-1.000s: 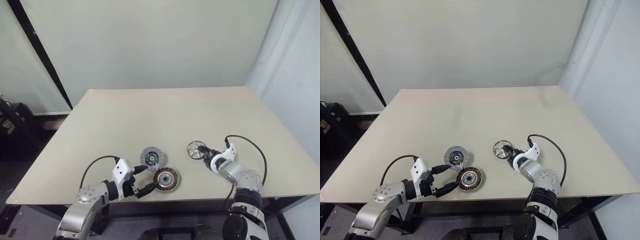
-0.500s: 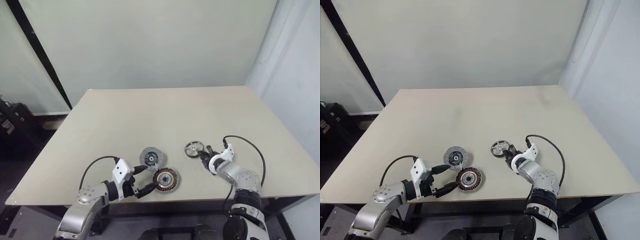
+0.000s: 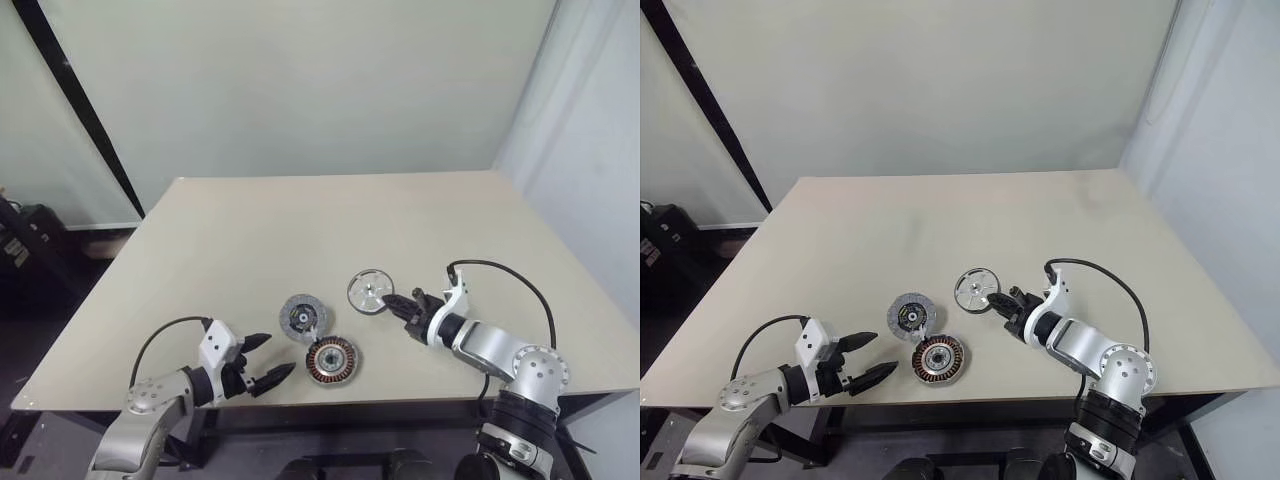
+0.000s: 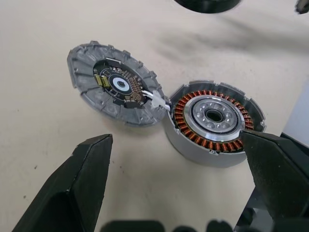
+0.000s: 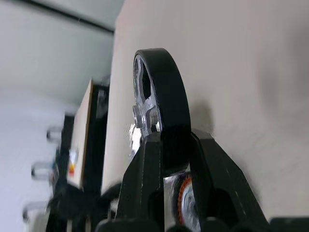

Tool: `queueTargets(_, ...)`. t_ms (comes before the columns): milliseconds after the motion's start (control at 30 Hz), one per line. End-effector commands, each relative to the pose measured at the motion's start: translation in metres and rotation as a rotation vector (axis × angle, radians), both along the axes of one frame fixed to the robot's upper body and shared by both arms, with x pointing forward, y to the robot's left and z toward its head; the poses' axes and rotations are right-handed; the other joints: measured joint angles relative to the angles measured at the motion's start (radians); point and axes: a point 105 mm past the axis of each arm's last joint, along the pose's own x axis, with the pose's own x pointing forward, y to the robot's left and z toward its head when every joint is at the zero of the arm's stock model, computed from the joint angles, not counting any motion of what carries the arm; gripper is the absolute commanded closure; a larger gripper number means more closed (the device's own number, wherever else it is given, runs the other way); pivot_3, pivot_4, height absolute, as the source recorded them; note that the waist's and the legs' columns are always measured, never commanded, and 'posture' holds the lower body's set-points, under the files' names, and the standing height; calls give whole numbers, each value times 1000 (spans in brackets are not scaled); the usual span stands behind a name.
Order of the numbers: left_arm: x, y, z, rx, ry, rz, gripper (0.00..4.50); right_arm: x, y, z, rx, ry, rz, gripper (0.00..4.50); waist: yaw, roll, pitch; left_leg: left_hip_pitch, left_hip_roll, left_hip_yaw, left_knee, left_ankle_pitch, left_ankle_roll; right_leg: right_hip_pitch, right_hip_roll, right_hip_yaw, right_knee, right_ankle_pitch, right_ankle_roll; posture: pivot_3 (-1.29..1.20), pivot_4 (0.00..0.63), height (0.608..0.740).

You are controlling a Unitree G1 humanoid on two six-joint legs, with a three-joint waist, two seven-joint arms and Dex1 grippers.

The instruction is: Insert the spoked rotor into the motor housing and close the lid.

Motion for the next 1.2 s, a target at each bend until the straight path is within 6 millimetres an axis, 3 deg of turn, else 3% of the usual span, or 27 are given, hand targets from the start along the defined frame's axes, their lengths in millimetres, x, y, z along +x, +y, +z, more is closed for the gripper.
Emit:
queueTargets(33,3,-1,12,-16,-32,-12,0,-34,46,-4,108,34,132,4114,0,0,0,-1,0,0,0,0,0,0,0,0,-1,0,0,0,0,740)
queueTargets(233,4,-7,15,-26,-28,-39,0,-54,66,-18,61,83,229,4114,0,-1,0,-3,-1,0,-2,0,1,-1,-1,0,-4,0,0,0,0,740)
queueTargets(533,2,-11,16,-29,-23,-52,0,-67,81,-25,50,100,309,4114,-1,0,0,-2,1,1,-2,-1,0,-1,-1,0,-4,0,0,0,0,740)
queueTargets(933,0,-13,13,-31,-15,-56,0,-56,84,-17,69,62,284,4114,0,-1,0,-3,0,0,-2,-1,0,-1,-1,0,-4,0,0,0,0,740)
queueTargets(1200,0,-16,12,-38,-13,-63,0,-43,76,3,151,20,239,4114,0,-1,0,-3,0,0,-2,-1,0,-2,-1,0,-4,0,0,0,0,740)
